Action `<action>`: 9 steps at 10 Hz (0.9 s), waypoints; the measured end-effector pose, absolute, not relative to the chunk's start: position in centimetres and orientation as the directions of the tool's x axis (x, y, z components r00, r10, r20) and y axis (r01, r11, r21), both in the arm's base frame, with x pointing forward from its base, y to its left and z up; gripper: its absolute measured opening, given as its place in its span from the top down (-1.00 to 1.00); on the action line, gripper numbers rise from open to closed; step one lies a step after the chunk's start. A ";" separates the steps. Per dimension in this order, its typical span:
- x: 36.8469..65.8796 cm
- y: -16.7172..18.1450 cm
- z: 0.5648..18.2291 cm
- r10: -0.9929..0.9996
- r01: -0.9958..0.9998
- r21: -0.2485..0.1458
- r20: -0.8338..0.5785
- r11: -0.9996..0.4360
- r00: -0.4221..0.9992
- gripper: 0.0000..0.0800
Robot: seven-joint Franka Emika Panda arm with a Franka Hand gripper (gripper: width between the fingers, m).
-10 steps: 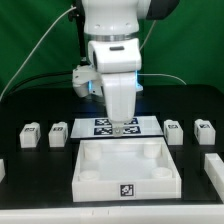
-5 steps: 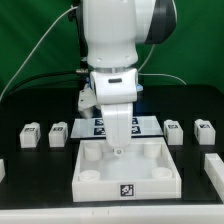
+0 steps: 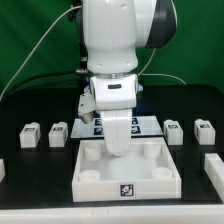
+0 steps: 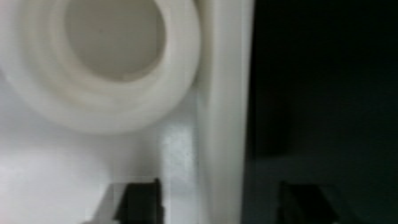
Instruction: Assemble one leg
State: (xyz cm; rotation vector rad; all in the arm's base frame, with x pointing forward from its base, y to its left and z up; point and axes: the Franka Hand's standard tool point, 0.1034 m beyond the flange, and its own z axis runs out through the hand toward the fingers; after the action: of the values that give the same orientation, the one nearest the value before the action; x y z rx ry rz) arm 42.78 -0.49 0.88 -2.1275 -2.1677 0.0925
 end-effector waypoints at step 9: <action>43.2 -0.6 1.0 0.999 0.995 -0.098 0.030 0.018 -0.015 0.83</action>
Offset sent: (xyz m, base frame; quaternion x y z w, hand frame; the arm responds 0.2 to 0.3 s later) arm 0.0000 0.0000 0.0000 0.0000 0.0000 0.0000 1.0000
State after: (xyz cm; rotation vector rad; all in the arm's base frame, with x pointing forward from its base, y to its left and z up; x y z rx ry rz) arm 43.17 -0.59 1.02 -2.1387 -2.1744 0.0744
